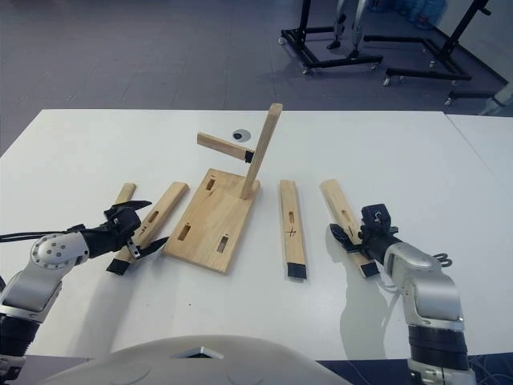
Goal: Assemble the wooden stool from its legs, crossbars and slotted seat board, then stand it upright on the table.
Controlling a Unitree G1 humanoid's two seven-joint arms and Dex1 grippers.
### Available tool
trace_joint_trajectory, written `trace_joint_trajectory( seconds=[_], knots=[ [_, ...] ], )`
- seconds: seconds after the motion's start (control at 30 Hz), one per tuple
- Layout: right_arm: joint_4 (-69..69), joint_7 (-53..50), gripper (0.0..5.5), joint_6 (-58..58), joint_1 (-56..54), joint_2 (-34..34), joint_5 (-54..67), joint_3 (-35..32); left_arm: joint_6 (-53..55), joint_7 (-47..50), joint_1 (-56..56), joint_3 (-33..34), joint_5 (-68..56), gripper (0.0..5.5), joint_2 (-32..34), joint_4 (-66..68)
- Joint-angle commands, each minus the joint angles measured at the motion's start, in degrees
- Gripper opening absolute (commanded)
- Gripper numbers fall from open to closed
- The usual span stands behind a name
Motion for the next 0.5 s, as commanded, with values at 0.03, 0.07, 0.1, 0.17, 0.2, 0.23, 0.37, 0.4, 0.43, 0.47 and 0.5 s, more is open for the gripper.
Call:
trace_joint_trajectory(
  seconds=[0.03,0.07,0.1,0.17,0.2,0.23,0.37,0.4,0.43,0.47,0.5],
  knots=[
    [-0.12,-0.58,4.25,6.77,3.94,0.24,-0.21,3.43,1.62,0.15,0.64,-0.56,0.84,5.24,-0.27,-2.30],
    [-0.41,-0.58,4.05,6.87,3.73,-0.06,-0.26,3.68,1.90,0.26,0.81,-0.67,0.92,5.24,-0.44,-2.64],
    [-0.44,-0.65,3.79,7.16,3.02,-0.56,-0.55,4.21,2.19,0.39,1.03,-0.87,1.05,5.24,-0.67,-3.04],
    [0.10,-0.72,3.46,7.88,1.28,-1.40,-0.95,5.08,2.95,0.53,1.06,-1.27,0.98,5.24,-1.19,-3.85],
    [0.58,-0.80,3.25,8.39,0.40,-1.77,-1.08,5.33,3.31,0.64,0.97,-1.44,0.96,5.24,-1.34,-4.21],
    [1.02,-0.95,3.05,8.80,-0.27,-1.97,-1.12,5.37,3.68,0.72,0.81,-1.56,0.89,5.24,-1.47,-4.55],
    [1.79,-1.62,2.27,8.67,-1.82,-3.05,-1.88,5.73,7.08,0.75,0.73,-1.49,-0.78,5.24,-2.76,-8.27],
    [1.83,-1.84,2.08,8.46,-2.11,-3.11,-1.95,5.67,7.50,0.86,0.82,-1.50,-0.78,5.24,-2.95,-8.67],
    [2.05,-1.96,2.03,8.19,-2.58,-3.05,-1.92,5.53,8.35,1.21,0.91,-1.20,-1.31,5.24,-3.53,-9.10],
    [2.37,-2.12,2.03,8.03,-3.09,-2.97,-1.91,5.39,9.07,1.44,0.83,-1.00,-1.76,5.24,-4.03,-9.35],
    [2.70,-2.30,2.03,7.83,-3.70,-2.87,-1.89,5.28,9.71,1.82,0.83,-0.90,-2.05,5.24,-4.56,-9.76]
  ],
)
